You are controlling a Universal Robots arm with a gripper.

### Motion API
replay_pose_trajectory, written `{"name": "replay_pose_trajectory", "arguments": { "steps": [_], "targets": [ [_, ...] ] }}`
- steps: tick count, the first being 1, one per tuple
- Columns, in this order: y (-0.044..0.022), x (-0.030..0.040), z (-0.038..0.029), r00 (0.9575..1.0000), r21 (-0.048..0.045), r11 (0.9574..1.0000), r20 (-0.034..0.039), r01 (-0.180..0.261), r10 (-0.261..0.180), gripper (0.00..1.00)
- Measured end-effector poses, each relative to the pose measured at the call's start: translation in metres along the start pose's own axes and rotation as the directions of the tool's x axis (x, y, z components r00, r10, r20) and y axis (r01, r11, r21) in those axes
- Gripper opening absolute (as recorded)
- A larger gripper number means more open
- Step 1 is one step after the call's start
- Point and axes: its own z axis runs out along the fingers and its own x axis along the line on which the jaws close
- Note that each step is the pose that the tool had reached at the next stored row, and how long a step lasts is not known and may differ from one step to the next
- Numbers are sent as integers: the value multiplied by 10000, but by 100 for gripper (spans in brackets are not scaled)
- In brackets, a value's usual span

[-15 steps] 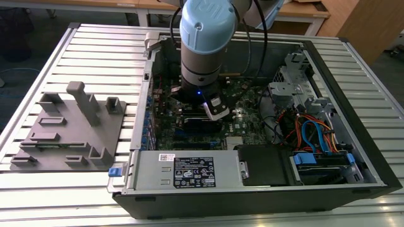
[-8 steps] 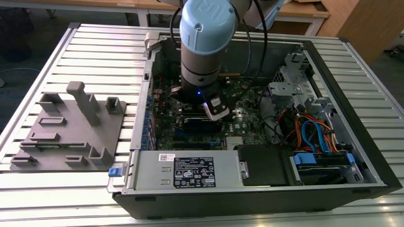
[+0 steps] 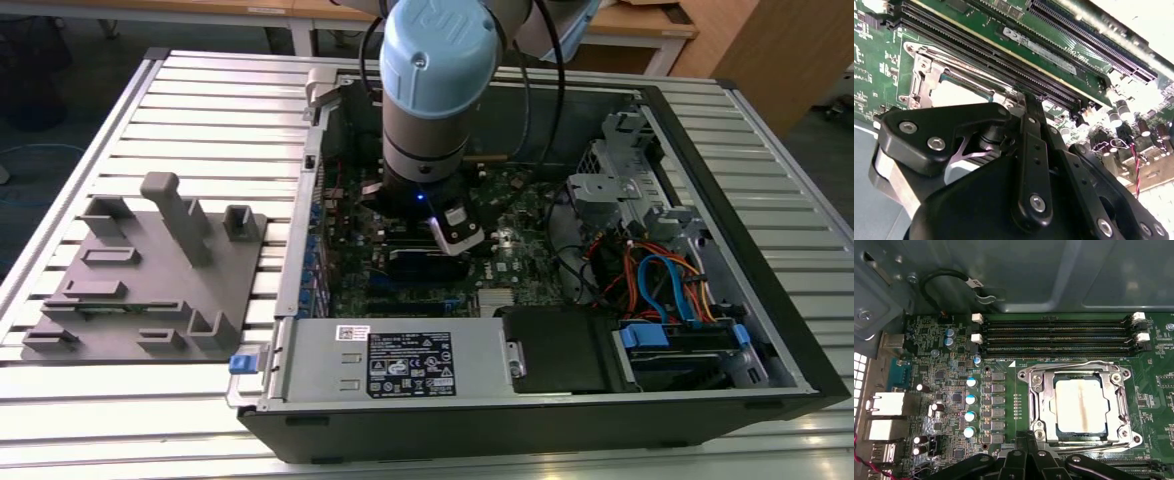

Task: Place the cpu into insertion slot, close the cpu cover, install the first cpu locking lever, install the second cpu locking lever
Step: 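Install the second cpu locking lever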

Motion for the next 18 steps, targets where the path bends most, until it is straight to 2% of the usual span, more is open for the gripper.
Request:
{"name": "replay_pose_trajectory", "arguments": {
  "steps": [10,18],
  "targets": [
    [35,1,-115,10000,1,10000,0,-1,1,10],
    [81,2,-267,10000,-2,10000,1,0,0,10]
  ]
}}
